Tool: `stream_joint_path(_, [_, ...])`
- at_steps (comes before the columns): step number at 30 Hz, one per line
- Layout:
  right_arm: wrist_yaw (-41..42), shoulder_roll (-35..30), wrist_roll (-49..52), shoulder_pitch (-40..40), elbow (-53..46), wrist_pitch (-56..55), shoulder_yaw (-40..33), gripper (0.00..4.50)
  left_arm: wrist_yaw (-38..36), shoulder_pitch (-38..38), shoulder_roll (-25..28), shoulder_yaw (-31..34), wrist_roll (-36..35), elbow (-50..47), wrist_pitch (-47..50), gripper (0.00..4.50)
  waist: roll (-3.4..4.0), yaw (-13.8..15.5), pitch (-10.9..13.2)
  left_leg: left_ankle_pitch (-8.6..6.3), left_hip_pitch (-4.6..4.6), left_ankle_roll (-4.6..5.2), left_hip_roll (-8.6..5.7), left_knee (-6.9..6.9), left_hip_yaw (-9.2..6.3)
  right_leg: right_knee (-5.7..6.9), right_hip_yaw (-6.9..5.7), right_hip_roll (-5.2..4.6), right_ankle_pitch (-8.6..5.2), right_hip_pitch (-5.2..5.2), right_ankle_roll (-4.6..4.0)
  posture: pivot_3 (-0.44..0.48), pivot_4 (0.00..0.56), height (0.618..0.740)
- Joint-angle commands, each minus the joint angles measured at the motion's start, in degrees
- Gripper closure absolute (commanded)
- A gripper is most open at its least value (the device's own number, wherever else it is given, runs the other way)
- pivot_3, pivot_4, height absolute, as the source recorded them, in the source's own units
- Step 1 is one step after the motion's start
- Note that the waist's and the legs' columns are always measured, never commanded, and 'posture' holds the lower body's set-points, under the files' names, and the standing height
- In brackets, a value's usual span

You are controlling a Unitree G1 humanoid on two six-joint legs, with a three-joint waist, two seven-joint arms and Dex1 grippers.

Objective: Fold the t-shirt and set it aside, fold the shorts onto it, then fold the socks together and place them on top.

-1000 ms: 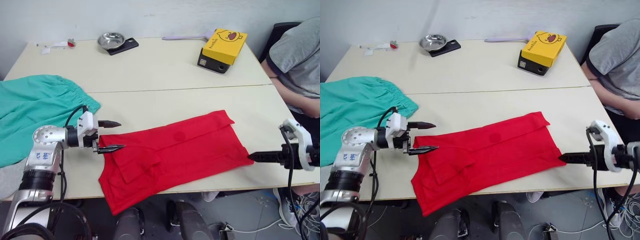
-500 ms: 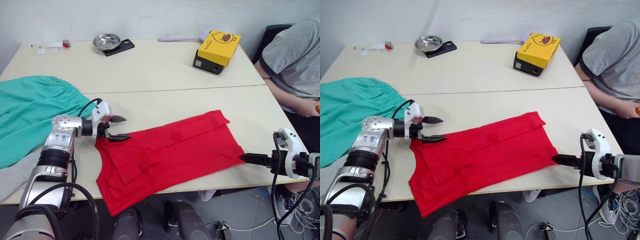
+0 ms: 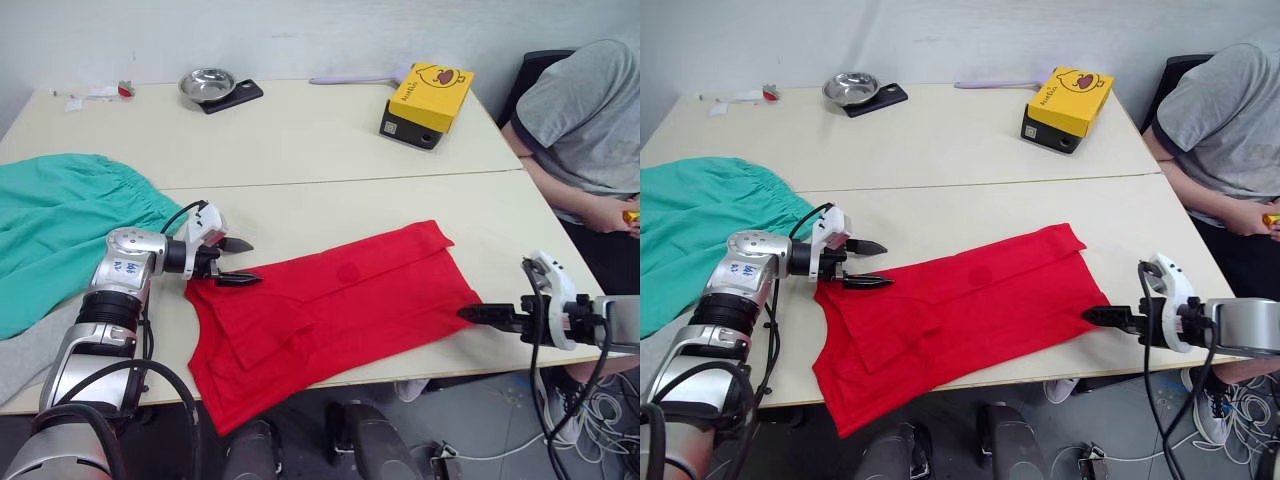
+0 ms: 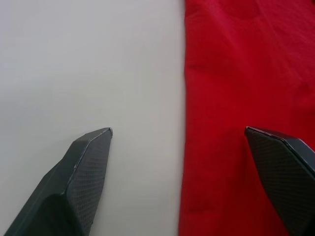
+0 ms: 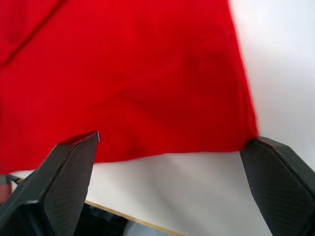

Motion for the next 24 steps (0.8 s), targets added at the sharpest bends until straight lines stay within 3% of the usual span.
stream_joint_path(1, [-4.27, 2.57, 1.43, -1.75, 3.06, 0.83, 1.82, 0.95, -0.87, 1.61, 0.65, 0.48, -0.40, -1.27, 2.34, 0.87, 0.00, -0.01, -0.01, 0.00, 0.00, 0.00, 0.00, 0.00, 0.00, 0.00, 0.00, 0.00, 0.00, 0.00, 0.00, 0.000, 0.150, 0.740])
stream_joint_path(11, [-7.71, 6.17, -3.59, -7.74, 7.81, 0.87, 0.60, 4.49, -0.33, 4.58, 1.25, 3.19, -2.98, -6.36, 8.74, 4.08, 0.08, 0.23, 0.03, 0.01, -0.05, 0.01, -0.02, 0.00, 0.01, 0.00, 0.02, -0.02, 0.00, -0.03, -0.01, 0.000, 0.150, 0.740])
stream_joint_path(12, [-7.08, 6.12, -4.77, -8.33, 7.08, 0.72, 0.93, 4.50, -0.41, 5.52, 1.45, 3.38, -3.37, -7.71, 9.68, 4.43, 0.08, 0.22, 0.03, 0.01, -0.06, 0.01, -0.02, 0.00, 0.01, 0.00, 0.02, -0.03, 0.00, -0.03, -0.01, 0.000, 0.150, 0.740])
stream_joint_path(13, [-6.55, 6.12, -6.01, -8.97, 6.51, 0.53, 1.24, 4.50, -0.26, 6.37, 1.57, 3.64, -3.71, -8.89, 10.25, 4.47, 0.11, 0.12, 0.03, 0.00, -0.05, 0.01, -0.02, 0.00, 0.01, 0.00, 0.02, -0.03, 0.00, -0.03, -0.01, 0.000, 0.150, 0.740])
stream_joint_path(20, [1.23, 5.31, -19.45, -15.58, 6.04, -6.31, 7.07, 4.50, 5.91, 13.88, 2.06, 8.12, -6.62, -20.18, 15.26, 4.47, 0.42, 0.10, 0.20, 0.00, -0.07, 0.05, -0.05, -0.01, 0.05, 0.00, 0.09, -0.04, -0.01, -0.06, 0.00, 0.000, 0.150, 0.740])
stream_joint_path(24, [8.51, 5.31, -30.59, -20.14, 9.39, -15.10, 13.59, 4.50, 14.17, 20.58, 1.11, 13.50, -9.74, -30.96, 21.00, 4.47, 0.58, 0.23, 0.30, 0.00, -0.10, 0.04, -0.04, -0.04, 0.08, 0.00, 0.11, -0.03, -0.03, -0.14, 0.03, 0.000, 0.150, 0.740])
